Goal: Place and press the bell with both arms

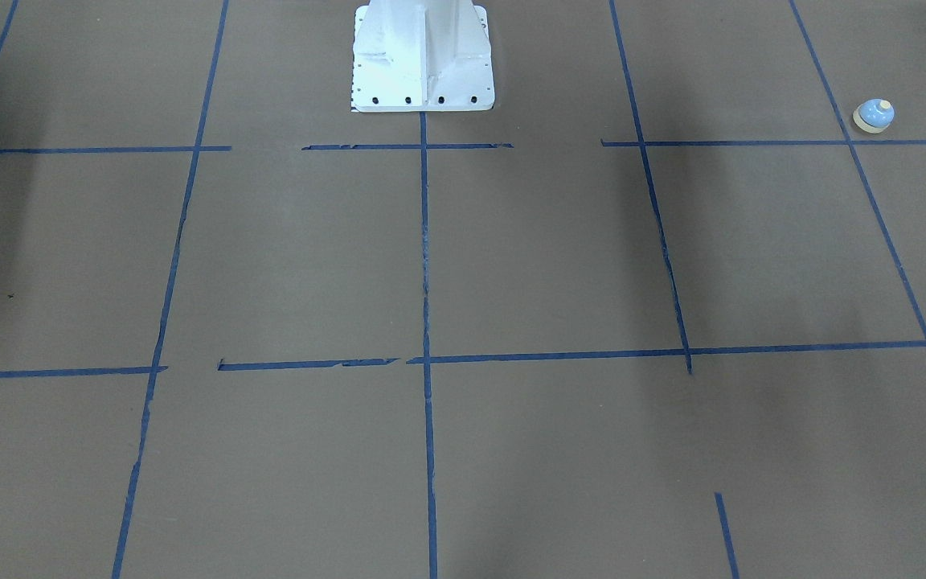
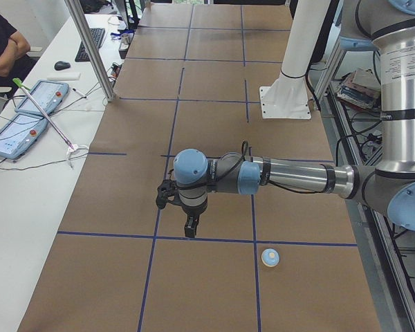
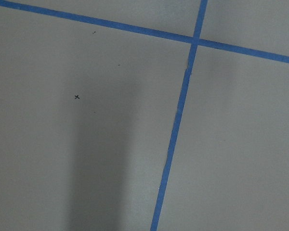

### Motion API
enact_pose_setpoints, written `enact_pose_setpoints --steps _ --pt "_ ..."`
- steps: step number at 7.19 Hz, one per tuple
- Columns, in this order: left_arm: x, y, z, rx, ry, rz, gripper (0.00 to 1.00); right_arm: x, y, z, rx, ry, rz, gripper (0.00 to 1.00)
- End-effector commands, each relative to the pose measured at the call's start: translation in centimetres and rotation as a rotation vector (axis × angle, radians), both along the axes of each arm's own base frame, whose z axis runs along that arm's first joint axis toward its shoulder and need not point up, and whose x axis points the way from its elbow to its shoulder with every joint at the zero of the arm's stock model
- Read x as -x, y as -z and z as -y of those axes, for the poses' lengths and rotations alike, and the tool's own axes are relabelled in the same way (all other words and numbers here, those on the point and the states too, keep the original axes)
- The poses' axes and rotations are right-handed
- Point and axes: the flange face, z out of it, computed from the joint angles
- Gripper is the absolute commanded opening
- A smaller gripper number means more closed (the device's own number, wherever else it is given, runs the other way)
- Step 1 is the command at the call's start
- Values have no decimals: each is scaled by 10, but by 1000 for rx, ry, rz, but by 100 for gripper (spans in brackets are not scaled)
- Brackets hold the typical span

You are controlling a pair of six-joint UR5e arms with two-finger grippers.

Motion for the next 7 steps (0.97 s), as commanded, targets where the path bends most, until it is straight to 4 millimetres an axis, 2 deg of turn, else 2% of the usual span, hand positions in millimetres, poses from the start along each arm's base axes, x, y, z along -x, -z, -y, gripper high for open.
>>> enact_pose_setpoints --steps 1,7 --pt "0 -4 -11 -1 3 -1 100 0 0 0 1 0 3 100" --pt "1 -2 -15 -9 -1 7 100 0 0 -1 5 -4 4 100"
